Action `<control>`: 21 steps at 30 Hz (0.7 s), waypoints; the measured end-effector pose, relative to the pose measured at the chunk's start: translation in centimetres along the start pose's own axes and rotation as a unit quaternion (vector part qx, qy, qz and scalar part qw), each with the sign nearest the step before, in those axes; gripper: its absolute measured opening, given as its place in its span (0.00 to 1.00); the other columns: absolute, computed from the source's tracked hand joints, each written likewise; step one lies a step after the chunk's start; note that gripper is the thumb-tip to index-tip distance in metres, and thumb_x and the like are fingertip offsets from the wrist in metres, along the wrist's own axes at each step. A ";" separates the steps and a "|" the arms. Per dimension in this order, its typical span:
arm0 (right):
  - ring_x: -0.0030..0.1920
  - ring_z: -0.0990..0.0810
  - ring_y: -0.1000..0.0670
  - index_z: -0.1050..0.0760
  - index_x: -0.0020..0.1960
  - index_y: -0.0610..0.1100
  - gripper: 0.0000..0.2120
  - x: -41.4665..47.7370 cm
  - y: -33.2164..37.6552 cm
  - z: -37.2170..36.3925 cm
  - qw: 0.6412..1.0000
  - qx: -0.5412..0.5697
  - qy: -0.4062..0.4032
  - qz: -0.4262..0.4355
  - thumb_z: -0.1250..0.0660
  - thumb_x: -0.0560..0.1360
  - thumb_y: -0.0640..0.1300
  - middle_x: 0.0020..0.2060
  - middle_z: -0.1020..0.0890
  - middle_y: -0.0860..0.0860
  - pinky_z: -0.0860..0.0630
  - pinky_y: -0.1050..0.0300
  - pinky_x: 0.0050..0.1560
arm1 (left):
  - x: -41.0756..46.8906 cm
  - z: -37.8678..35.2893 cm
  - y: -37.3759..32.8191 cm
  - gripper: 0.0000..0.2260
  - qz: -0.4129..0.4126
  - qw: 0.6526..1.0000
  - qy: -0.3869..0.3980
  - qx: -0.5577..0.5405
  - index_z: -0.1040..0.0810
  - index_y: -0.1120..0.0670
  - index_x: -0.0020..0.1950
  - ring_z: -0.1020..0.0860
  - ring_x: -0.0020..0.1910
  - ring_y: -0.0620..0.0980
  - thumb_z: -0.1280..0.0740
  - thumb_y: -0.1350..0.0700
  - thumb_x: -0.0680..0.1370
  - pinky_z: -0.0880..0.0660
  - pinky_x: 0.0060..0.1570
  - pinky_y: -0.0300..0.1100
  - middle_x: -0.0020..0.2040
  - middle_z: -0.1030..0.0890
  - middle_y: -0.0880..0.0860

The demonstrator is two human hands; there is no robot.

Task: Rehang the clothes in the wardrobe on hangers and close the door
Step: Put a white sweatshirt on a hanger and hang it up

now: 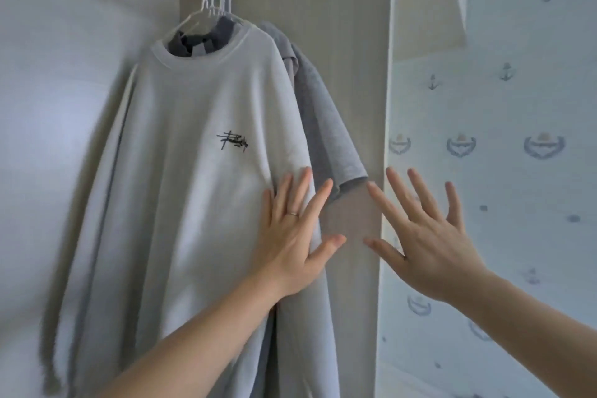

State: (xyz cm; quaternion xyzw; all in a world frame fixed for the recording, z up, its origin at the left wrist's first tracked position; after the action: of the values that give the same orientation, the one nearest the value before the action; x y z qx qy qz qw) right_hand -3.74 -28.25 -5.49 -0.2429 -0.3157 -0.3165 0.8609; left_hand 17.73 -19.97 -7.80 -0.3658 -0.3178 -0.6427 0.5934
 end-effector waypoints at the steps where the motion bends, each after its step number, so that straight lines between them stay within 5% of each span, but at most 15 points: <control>1: 0.80 0.58 0.45 0.61 0.80 0.58 0.35 -2.1 -0.8 -0.5 1.000 0.001 0.014 -0.006 0.62 0.77 0.72 0.80 0.56 0.52 0.57 0.31 0.75 | -1.2 -1.0 -1.5 0.34 0.001 1.000 0.016 -0.001 0.55 0.39 0.81 0.64 0.80 0.52 0.48 0.32 0.79 0.61 0.76 0.57 0.81 0.62 0.44; 12: 0.79 0.62 0.46 0.63 0.80 0.59 0.35 -26.7 -10.4 -4.4 0.971 0.014 0.161 -0.177 0.63 0.77 0.71 0.80 0.62 0.55 0.62 0.33 0.75 | -13.2 -14.1 -19.2 0.33 -0.050 0.974 0.214 -0.056 0.55 0.42 0.82 0.63 0.80 0.53 0.53 0.31 0.80 0.55 0.75 0.66 0.82 0.61 0.46; 21: 0.79 0.64 0.45 0.64 0.79 0.58 0.37 -43.7 -19.1 -5.9 0.898 -0.033 0.276 -0.341 0.60 0.76 0.71 0.79 0.64 0.53 0.62 0.32 0.74 | -17.7 -26.8 -32.6 0.33 -0.117 0.921 0.348 -0.128 0.59 0.41 0.81 0.66 0.80 0.53 0.56 0.30 0.79 0.60 0.75 0.63 0.81 0.64 0.46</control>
State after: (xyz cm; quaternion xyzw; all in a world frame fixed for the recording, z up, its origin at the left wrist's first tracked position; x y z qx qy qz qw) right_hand -41.01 -27.81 -35.85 -0.0513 -0.1179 -0.6556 0.7441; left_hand -16.72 -30.10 -36.18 -0.1522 -0.0469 -0.8296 0.5352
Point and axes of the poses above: each hand's wrist, its own x-axis towards the middle knuckle, its own z-axis out of the back of the hand, y = z × x, the point moved 1 cm from there along x, towards the middle knuckle
